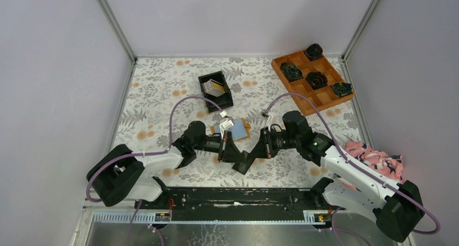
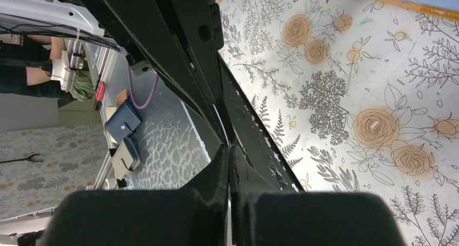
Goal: Put the credit cards into the card holder
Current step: Pick up the credit card from the storage box.
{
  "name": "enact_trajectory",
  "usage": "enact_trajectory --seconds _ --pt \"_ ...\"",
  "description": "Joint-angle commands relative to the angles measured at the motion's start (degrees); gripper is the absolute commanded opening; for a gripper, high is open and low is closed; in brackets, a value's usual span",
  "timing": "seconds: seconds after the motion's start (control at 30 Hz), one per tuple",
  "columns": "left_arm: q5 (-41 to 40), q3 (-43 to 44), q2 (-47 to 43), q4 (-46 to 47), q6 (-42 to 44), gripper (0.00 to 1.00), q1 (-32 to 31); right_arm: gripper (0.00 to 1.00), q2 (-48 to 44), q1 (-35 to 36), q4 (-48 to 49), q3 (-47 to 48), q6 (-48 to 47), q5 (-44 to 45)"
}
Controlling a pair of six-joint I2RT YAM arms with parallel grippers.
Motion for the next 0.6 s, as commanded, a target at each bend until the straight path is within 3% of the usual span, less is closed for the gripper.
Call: enact_trajectory --seconds 0.0,0.13,0.23,0.4,0.57 --pt "2.08 1.32 2.02 6.05 -0.66 0.00 -0.27 0.01 1.10 0.18 7.68 0.99 1.67 -2.85" --pt "-0.12 0.97 1.95 5.42 0.31 0.00 0.26 0.30 0.88 0.07 5.22 2.46 -1.36 1.13" --pt "-4.94 0.14 0.54 5.01 0.49 0.00 1.32 0.42 -1.34 0.09 5.03 1.67 -3.02 5.81" --pt "-19.28 -3.06 -2.10 9.03 -4.45 0.00 2.77 0.48 -6.76 0.07 9.42 -2.67 -1.96 12.98" --pt "-26.79 -6.09 1.69 23.25 -14.55 0.00 3.22 0.49 -9.43 0.09 16.76 -8.17 0.64 16.01"
